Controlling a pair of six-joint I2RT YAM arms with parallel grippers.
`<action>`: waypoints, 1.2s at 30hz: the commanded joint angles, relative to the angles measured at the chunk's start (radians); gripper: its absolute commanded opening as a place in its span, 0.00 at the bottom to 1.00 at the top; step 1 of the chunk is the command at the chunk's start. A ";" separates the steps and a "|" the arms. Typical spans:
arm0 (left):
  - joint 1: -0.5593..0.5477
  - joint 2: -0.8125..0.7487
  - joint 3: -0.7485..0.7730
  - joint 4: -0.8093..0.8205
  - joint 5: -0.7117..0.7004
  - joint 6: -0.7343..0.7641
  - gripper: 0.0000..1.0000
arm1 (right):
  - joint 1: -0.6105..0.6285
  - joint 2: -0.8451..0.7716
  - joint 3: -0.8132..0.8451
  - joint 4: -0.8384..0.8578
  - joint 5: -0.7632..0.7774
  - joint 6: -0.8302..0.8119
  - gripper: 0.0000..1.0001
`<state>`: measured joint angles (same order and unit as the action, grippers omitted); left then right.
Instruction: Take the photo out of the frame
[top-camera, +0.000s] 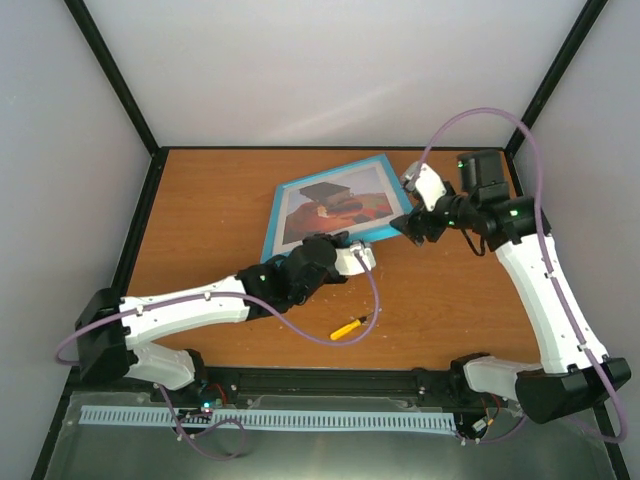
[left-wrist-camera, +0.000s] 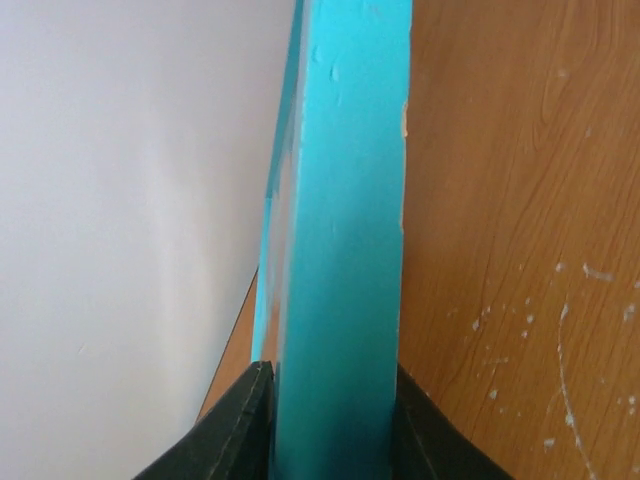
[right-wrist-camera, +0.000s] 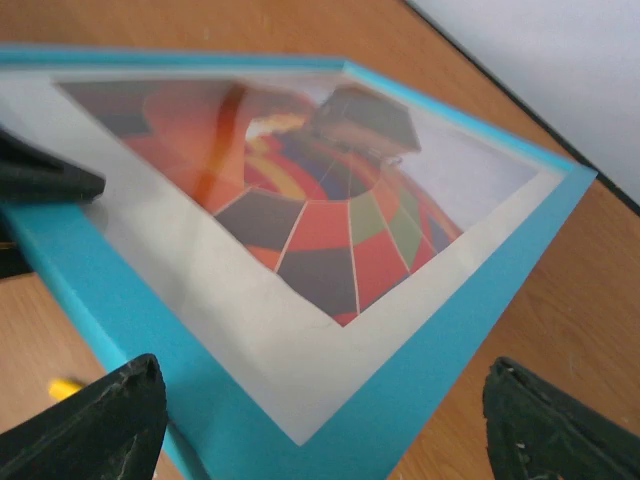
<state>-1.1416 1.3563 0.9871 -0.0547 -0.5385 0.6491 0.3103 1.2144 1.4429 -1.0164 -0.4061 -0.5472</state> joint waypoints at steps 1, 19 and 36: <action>0.034 -0.045 0.186 -0.077 0.056 -0.192 0.01 | -0.129 -0.007 0.056 -0.005 -0.007 0.093 0.84; 0.144 0.168 0.831 -0.467 0.219 -0.431 0.01 | -0.359 -0.058 0.009 0.105 0.006 0.259 0.84; 0.397 0.312 1.184 -0.531 0.586 -0.843 0.01 | -0.359 -0.076 -0.196 0.173 -0.009 0.244 0.83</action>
<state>-0.8433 1.7084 2.1254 -0.6926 -0.0864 0.0208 -0.0399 1.1419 1.2732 -0.8703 -0.3965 -0.3084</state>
